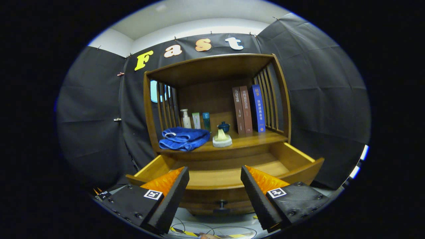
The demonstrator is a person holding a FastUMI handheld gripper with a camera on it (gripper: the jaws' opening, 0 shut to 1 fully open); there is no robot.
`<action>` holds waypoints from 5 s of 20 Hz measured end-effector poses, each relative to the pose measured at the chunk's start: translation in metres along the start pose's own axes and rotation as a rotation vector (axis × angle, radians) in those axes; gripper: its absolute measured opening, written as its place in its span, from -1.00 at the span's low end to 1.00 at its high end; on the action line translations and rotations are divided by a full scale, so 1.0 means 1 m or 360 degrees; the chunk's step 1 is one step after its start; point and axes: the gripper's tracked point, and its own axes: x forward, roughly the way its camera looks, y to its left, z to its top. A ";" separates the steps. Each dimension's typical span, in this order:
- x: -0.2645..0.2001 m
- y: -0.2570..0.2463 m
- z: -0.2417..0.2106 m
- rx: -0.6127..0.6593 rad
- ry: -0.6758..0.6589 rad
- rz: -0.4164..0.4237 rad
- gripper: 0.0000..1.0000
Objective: Pull open the drawer, take out the items inside it, and place them on the countertop above the cabinet.
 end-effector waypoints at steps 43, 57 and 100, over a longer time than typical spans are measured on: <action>0.216 -0.031 -0.063 0.0009 0.0257 -0.0100 0.98; 0.220 -0.029 -0.061 -0.0042 0.0267 -0.0112 0.96; 0.000 0.030 0.186 -0.0197 -0.0196 0.0037 0.99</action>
